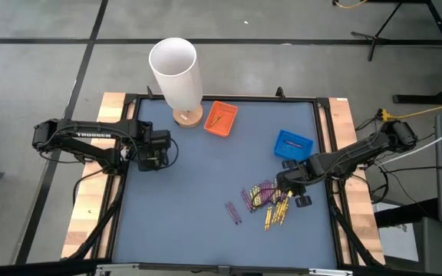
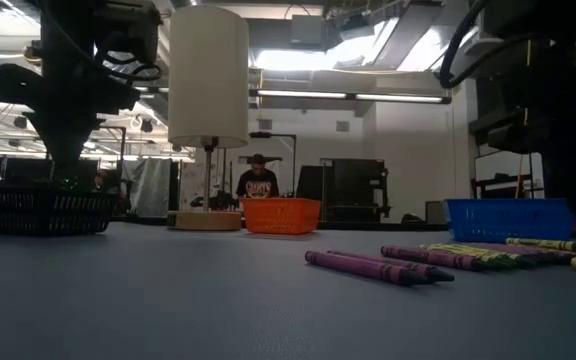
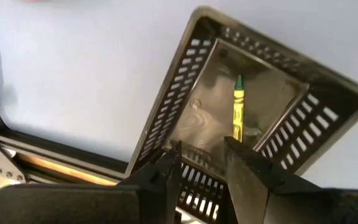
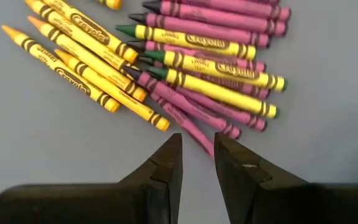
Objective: Sort crayons
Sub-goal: Put the violet crayon into the blue basket
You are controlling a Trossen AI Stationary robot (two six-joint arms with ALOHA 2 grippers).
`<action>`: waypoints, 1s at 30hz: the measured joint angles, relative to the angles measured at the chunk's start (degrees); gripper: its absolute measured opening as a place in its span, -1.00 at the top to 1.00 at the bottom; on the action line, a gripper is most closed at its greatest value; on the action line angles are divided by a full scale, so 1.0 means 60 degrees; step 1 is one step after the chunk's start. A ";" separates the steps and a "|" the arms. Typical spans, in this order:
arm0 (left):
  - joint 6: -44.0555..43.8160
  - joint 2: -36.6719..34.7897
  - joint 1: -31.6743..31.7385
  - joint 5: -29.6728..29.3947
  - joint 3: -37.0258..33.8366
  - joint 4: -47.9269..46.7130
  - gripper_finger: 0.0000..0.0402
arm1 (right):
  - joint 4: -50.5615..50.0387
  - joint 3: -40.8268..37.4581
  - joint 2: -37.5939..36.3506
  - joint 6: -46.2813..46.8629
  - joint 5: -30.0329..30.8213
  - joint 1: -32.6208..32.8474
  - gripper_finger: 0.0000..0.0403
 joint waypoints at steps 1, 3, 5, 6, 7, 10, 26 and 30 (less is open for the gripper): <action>0.0000 0.0000 0.0000 0.0000 0.0000 0.0045 0.49 | 0.0053 0.0000 0.0041 -0.0180 -0.0002 0.0000 0.55; 0.0000 0.0000 0.0003 0.0000 0.0000 0.0085 0.49 | 0.0069 0.0001 0.0145 -0.0439 -0.0007 0.0000 0.55; 0.0000 0.0000 0.0004 0.0000 0.0000 0.0094 0.49 | 0.0081 0.0004 0.0316 -0.0575 -0.0086 0.0000 0.55; 0.0000 0.0000 0.0002 0.0000 0.0000 0.0103 0.49 | 0.0081 0.0004 0.0434 -0.0613 -0.0102 0.0000 0.55; 0.0000 0.0000 0.0004 0.0000 0.0000 0.0121 0.49 | 0.0085 0.0004 0.0558 -0.0647 -0.0184 0.0000 0.55; 0.0000 0.0000 0.0004 -0.0002 0.0000 0.0193 0.49 | 0.0078 0.0025 0.0986 -0.0974 -0.0326 0.0000 0.55; 0.0004 0.0000 0.0000 -0.0004 0.0000 0.0330 0.49 | 0.0101 0.0044 0.1755 -0.1233 0.0261 0.0000 0.55; 0.0002 0.0000 0.0002 -0.0002 0.0000 0.0330 0.49 | 0.0101 0.0044 0.1755 -0.1233 0.0261 0.0000 0.55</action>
